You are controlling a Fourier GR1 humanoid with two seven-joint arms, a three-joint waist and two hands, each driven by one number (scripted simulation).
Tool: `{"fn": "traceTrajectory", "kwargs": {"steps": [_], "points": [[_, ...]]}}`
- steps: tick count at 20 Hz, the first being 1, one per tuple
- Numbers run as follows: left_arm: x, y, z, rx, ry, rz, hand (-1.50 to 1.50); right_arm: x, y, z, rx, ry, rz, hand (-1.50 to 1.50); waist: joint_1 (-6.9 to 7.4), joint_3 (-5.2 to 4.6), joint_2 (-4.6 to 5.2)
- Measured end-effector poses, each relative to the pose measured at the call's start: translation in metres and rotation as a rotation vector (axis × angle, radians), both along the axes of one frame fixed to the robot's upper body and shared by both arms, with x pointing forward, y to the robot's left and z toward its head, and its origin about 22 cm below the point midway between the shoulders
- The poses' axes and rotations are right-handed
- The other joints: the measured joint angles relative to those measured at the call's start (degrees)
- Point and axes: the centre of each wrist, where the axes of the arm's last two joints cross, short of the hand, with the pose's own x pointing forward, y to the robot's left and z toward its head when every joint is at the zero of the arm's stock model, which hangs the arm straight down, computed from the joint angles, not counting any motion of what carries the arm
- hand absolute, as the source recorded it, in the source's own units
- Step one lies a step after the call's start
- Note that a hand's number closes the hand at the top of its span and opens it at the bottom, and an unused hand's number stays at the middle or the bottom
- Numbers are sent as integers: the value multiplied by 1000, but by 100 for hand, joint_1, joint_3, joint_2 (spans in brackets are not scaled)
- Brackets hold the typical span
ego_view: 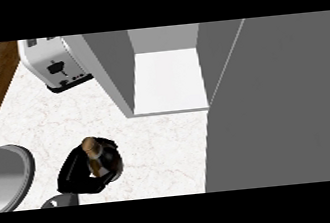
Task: Pick up the wine, place it into the cabinet and close the cabinet
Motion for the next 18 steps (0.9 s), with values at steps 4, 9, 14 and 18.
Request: {"fn": "traceTrajectory", "kwargs": {"steps": [4,9,14,18], "points": [[2,-1,4,39,-30,-34,150,1,0,3,3,-5,-9,-150,7,-3,-1],[-1,-12,8,137,-140,-33,150,2,-6,1,-7,-18,-29,-150,10,7,-11],[-7,15,10,153,-149,168,150,2,-2,-1,0,-14,-11,-150,28,0,-9],[-10,31,17,174,-184,310,150,3,-2,-1,-1,-9,-10,-150,32,-2,-6]]}}
